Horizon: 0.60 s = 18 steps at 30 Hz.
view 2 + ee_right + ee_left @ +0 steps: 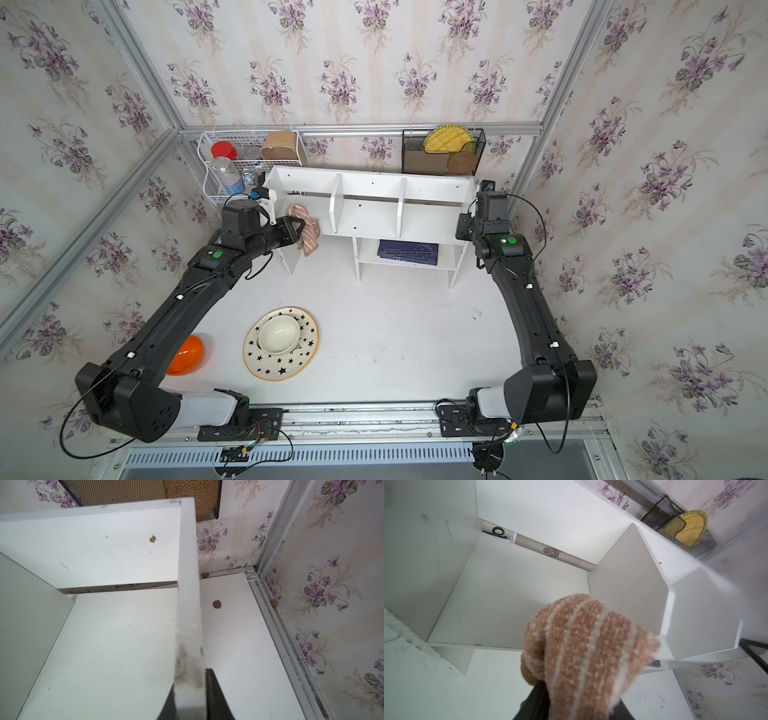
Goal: Wipe the bookshelf clean with a cloth
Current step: Hold the shelf at the center of the board, then wipe the dust from the shelf.
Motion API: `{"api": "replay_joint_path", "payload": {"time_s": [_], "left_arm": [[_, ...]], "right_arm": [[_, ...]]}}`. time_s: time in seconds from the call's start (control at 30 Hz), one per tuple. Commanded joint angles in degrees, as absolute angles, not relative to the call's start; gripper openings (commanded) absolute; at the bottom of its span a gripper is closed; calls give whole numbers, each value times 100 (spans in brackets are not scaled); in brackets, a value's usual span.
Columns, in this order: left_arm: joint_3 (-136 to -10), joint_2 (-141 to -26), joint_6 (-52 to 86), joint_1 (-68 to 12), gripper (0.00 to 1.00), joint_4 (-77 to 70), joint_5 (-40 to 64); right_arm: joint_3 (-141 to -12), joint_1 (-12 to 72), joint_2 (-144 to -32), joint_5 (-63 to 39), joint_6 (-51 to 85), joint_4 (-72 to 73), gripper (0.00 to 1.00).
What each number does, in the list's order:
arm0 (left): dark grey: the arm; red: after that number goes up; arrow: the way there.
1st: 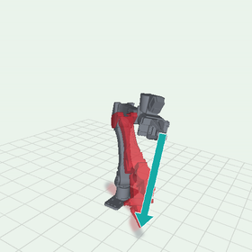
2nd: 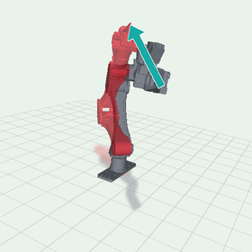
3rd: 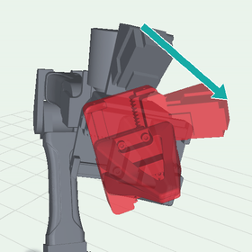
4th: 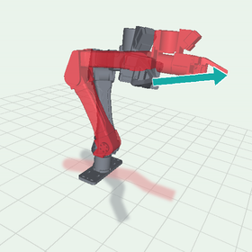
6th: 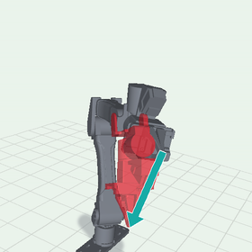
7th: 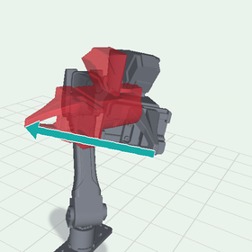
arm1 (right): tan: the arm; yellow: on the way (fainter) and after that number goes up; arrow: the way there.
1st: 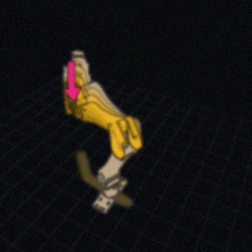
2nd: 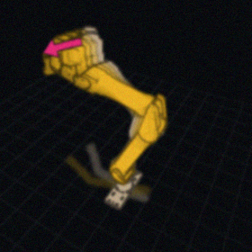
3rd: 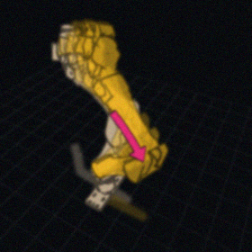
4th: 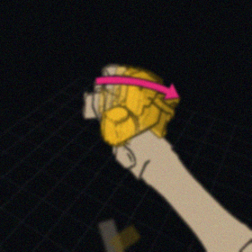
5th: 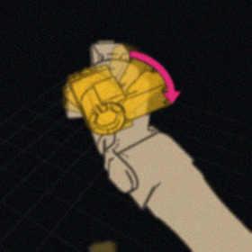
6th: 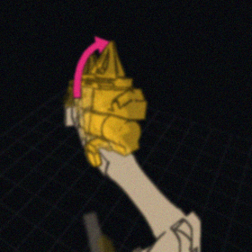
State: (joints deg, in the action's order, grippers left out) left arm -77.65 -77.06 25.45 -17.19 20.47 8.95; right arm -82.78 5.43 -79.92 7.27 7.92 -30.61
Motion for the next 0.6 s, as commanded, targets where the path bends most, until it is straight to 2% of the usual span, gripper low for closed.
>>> {"api": "replay_joint_path", "payload": {"time_s": [0.0, 0.03, 0.13, 0.2, 0.37, 0.57], "left_arm": [[-7704, -7525, 2290, -1729, 29, 1826, 796], [-7692, -7505, 2257, -1731, 18, 1820, 773], [-7740, -7490, 2209, -1727, 0, 1927, 717], [-7724, -7421, 2218, -1744, 0, 1924, 685], [-7696, -7228, 2101, -1758, 0, 1981, 559], [-7807, -7210, 1975, -1771, 0, 2210, 530]], "right_arm": [[-8163, 518, -7950, 464, 1851, -3048, 0], [-8108, 517, -7926, 415, 1809, -2994, 0], [-7943, 517, -7825, 246, 1605, -2853, 0], [-7827, 519, -7700, -5, 1331, -2746, 0], [-7668, 513, -7313, -1380, 711, -2463, 0], [-7814, 513, -7110, -1344, 347, -2596, 0]]}}
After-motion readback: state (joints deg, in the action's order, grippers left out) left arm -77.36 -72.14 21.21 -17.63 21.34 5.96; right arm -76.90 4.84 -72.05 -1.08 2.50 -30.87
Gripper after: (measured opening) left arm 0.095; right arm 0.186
